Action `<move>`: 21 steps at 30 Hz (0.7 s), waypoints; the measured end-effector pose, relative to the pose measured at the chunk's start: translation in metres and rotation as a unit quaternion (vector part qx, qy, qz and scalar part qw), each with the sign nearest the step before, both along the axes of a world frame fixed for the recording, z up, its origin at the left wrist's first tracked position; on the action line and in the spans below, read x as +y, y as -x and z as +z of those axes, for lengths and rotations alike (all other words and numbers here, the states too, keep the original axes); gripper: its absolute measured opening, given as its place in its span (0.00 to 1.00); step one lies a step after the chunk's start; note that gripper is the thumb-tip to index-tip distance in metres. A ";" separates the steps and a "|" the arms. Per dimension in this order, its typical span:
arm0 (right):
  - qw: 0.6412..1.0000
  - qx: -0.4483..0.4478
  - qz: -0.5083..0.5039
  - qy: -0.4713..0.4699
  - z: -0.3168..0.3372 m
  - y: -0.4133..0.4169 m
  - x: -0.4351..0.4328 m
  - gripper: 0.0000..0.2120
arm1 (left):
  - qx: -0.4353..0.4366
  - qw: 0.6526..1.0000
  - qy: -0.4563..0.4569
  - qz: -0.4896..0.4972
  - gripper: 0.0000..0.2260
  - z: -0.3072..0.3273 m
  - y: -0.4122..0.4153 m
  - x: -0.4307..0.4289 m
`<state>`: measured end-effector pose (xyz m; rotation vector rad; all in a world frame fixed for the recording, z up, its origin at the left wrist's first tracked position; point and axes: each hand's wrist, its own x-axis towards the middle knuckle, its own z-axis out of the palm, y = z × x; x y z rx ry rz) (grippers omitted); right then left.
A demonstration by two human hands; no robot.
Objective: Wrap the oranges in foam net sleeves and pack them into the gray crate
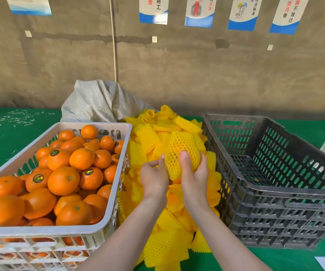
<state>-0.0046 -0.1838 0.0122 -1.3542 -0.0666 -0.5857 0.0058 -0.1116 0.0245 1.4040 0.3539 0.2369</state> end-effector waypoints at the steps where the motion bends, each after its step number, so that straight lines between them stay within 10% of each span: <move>1: 1.000 0.004 -0.007 0.024 0.002 -0.002 -0.006 0.21 | -0.015 0.999 -0.035 -0.009 0.08 0.001 0.002 0.003; 8: 0.975 0.035 0.076 0.207 0.002 0.003 -0.021 0.25 | -0.077 0.962 0.043 -0.259 0.47 0.008 0.011 0.013; 12: 0.910 0.027 0.148 0.387 -0.003 0.013 -0.031 0.49 | -0.050 0.966 0.098 -0.234 0.39 0.005 0.001 0.032; 21: 0.918 -0.192 -0.112 0.328 -0.010 0.013 -0.024 0.23 | -0.055 0.959 0.165 -0.226 0.34 0.006 0.002 0.034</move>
